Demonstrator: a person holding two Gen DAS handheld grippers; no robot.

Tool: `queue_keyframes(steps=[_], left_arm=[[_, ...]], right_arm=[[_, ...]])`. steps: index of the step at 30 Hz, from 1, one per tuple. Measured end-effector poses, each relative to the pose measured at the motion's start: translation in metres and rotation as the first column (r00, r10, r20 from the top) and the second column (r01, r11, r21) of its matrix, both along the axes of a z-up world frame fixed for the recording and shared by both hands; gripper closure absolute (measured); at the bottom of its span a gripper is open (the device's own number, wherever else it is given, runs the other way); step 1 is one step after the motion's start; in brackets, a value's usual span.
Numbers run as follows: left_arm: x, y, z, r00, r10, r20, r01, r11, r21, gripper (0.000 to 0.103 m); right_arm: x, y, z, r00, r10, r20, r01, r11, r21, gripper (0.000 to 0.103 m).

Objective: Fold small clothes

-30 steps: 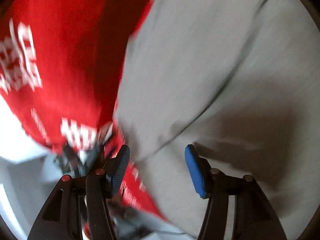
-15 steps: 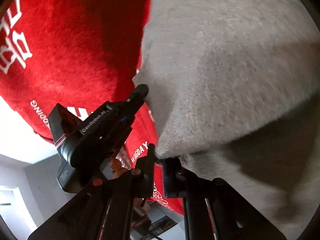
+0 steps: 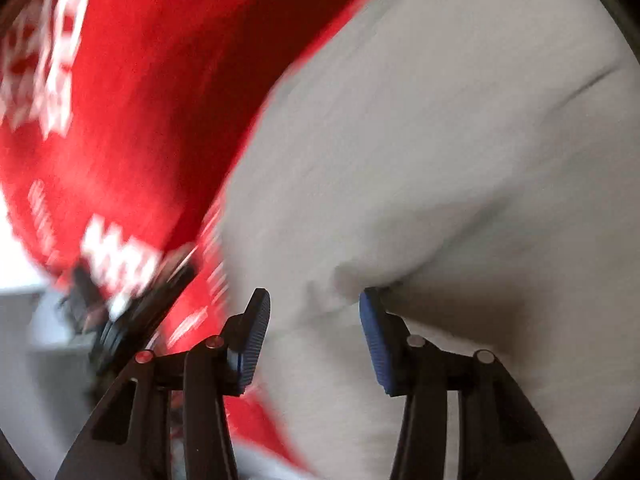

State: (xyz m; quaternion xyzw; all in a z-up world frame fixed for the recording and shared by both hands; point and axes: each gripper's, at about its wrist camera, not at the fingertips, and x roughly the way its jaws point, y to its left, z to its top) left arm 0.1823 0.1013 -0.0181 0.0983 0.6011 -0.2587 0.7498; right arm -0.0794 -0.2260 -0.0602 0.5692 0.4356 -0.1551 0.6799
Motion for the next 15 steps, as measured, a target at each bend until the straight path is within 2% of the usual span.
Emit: queue_keyframes(steps=[2,4,7,8,9,12,15], left_arm=[[-0.009,-0.001,0.011,1.000,-0.022,0.019,0.022,1.000,-0.012,0.095],[-0.017,-0.003,0.013,0.999,-0.039,0.017,0.039,0.999,-0.014,0.095],[-0.041,-0.012,0.003,0.999,-0.047,0.007,0.047,0.999,0.022,0.095],[-0.046,-0.012,-0.004,0.999,-0.042,0.000,0.042,0.998,0.041,0.095],[-0.050,-0.013,-0.009,0.999,-0.034,-0.008,0.035,0.998,0.051,0.095],[-0.067,-0.013,-0.016,0.999,-0.016,0.037,0.014,0.997,0.072,0.095],[-0.071,-0.015,-0.016,0.999,-0.020,0.048,0.015,0.995,0.095,0.095]], right_arm=[[-0.033,-0.042,-0.001,0.991,-0.125,-0.055,0.123,0.991,-0.047,0.052],[-0.054,-0.071,-0.006,0.973,-0.222,-0.062,0.220,0.975,-0.040,0.051],[-0.053,-0.097,-0.015,0.957,-0.285,-0.045,0.285,0.959,-0.010,0.053],[-0.044,-0.103,-0.015,0.960,-0.275,-0.052,0.275,0.961,-0.014,0.071],[-0.039,-0.107,-0.015,0.964,-0.255,-0.069,0.254,0.967,-0.027,0.095],[-0.036,-0.113,-0.009,0.980,-0.176,-0.097,0.167,0.981,-0.096,0.095],[-0.036,-0.106,-0.005,0.986,-0.096,-0.134,0.076,0.985,-0.153,0.095]])
